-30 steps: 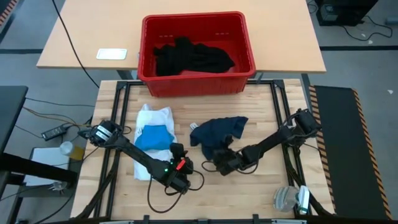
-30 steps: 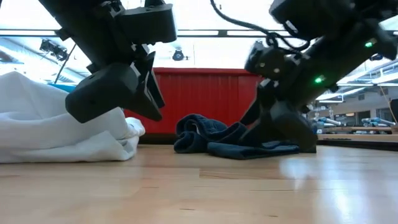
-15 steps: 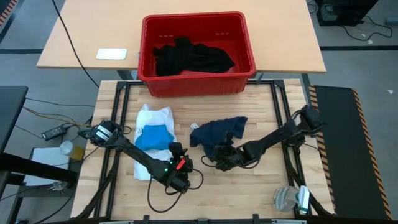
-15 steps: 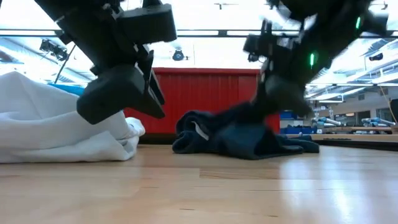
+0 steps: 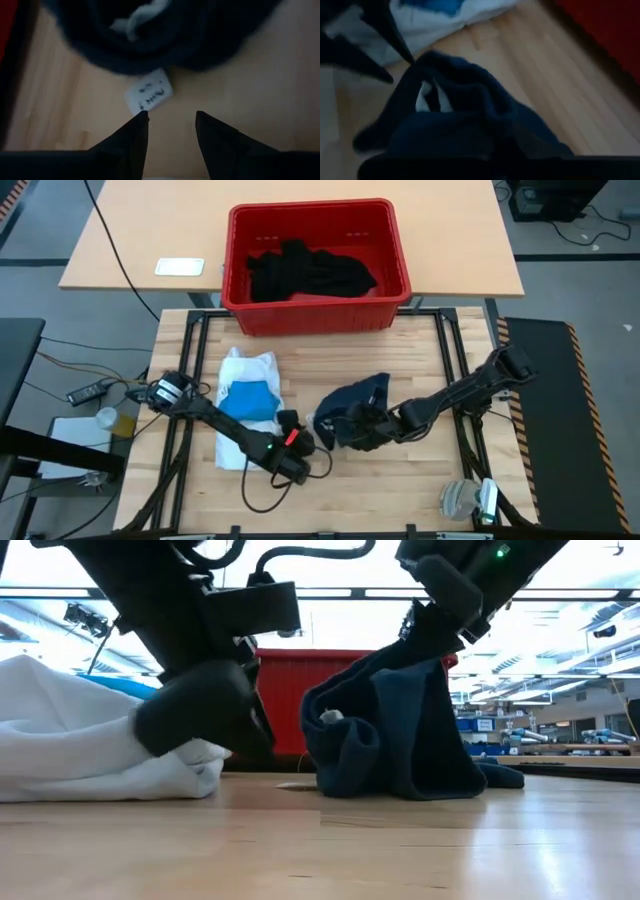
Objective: Fold laundry
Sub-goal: Fold the dark blue underwear
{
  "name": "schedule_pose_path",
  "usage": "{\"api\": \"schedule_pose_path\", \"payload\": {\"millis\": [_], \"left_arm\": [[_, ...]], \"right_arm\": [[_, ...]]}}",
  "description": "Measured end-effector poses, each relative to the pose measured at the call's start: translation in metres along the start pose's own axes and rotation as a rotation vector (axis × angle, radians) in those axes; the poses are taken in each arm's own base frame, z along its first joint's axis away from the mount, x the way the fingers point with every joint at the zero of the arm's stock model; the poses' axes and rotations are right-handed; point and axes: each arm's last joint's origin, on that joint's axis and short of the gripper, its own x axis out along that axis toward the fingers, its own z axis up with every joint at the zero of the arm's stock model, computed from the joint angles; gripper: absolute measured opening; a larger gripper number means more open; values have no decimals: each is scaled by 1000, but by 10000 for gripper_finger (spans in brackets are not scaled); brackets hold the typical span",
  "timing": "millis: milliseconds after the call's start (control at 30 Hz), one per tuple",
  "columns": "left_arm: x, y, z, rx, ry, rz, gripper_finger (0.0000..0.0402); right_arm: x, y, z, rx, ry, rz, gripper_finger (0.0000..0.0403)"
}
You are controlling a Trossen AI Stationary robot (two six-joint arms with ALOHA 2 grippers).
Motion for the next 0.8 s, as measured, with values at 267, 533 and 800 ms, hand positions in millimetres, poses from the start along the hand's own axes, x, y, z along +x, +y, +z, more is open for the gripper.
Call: {"api": "schedule_pose_path", "payload": {"millis": [267, 533, 800], "left_arm": [[-1, 0, -4, 80, 25, 8, 169], [-1, 1, -6, 74, 41, 13, 169], [-1, 0, -6, 73, 52, -13, 169]], "right_arm": [[3, -1, -10, -242, 73, 42, 51], [6, -4, -9, -287, 103, 91, 108], [-3, -15, 1, -215, 77, 98, 154]]}}
